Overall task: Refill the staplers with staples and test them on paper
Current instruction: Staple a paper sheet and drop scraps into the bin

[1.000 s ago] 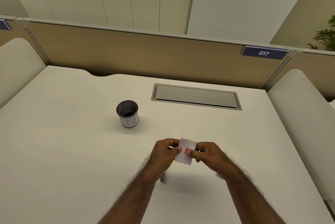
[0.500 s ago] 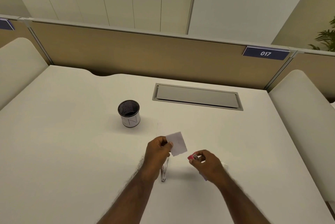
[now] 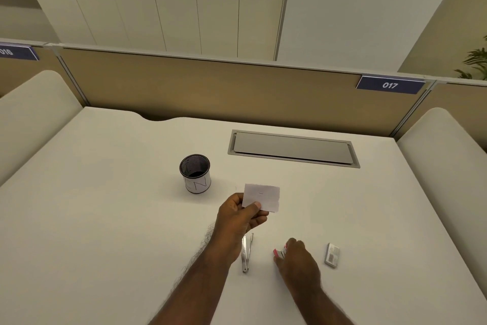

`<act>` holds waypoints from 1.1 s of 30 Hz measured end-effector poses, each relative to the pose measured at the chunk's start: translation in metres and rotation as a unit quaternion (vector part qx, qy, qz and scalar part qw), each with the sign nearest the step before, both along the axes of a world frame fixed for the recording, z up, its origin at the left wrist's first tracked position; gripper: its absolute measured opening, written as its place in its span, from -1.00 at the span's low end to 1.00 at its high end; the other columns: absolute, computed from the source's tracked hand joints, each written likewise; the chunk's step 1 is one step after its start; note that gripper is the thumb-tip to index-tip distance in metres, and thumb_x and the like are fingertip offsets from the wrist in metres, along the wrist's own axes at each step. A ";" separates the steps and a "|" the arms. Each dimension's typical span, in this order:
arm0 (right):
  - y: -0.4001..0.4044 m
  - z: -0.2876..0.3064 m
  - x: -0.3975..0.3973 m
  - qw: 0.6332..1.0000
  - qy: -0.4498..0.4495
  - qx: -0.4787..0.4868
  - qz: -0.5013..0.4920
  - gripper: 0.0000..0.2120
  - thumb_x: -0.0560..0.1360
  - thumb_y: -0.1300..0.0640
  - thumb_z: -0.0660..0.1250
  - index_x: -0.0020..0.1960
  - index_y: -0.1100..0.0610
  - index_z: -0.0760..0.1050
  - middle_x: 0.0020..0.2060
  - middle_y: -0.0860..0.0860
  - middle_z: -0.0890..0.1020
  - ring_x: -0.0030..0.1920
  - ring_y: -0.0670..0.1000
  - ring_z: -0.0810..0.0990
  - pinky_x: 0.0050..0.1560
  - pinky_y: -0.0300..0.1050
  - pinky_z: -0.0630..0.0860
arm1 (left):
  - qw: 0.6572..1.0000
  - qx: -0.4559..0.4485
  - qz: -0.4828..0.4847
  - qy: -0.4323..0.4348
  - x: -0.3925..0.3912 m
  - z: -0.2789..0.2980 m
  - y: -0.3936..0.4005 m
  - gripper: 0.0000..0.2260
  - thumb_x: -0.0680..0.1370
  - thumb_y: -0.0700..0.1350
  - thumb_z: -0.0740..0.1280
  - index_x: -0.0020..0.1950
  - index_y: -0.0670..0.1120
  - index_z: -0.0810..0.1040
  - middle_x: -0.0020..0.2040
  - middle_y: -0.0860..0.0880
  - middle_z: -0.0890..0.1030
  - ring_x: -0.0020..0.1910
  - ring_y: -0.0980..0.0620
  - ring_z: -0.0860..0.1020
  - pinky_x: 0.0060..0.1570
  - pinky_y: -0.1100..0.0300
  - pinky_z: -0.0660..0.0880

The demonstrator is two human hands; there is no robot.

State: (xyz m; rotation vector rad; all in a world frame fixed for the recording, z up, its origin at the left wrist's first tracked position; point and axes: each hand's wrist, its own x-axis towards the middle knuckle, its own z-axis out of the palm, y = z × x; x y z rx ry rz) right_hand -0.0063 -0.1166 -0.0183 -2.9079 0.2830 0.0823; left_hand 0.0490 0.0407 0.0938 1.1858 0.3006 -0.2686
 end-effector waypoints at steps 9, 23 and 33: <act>0.001 0.116 0.038 0.880 -0.083 0.459 -0.091 -0.75 0.57 -0.17 0.16 0.05 -0.09 0.54 -0.01 -0.08 0.64 0.00 -0.03 0.60 -0.04 -0.15 0.50 | 0.999 -0.038 0.023 -0.017 0.008 0.043 0.007 -0.84 0.60 -0.15 0.30 0.14 -0.17 0.53 -0.01 -0.21 0.68 -0.10 -0.19 0.70 -0.18 0.10 0.64; 0.027 0.264 0.038 0.710 -0.193 0.677 -0.031 -0.77 0.40 0.02 0.43 0.00 0.10 0.65 -0.18 0.08 0.73 -0.14 0.09 0.72 -0.15 -0.14 0.65 | 0.966 0.102 0.091 -0.218 0.001 0.146 0.001 -0.92 0.58 -0.12 0.33 0.06 0.02 0.54 0.00 -0.04 0.64 -0.07 0.05 0.63 -0.13 0.14 0.62; 0.054 0.286 0.026 0.797 -0.403 0.445 0.062 -0.71 0.46 0.03 0.39 0.17 0.02 0.60 0.05 -0.23 0.65 0.09 -0.26 0.62 0.06 -0.34 0.56 | 0.936 0.089 0.037 -0.338 -0.019 0.178 -0.006 -0.82 0.60 -0.15 0.30 0.13 0.07 0.60 0.08 0.05 0.68 0.11 0.12 0.62 0.06 0.26 0.57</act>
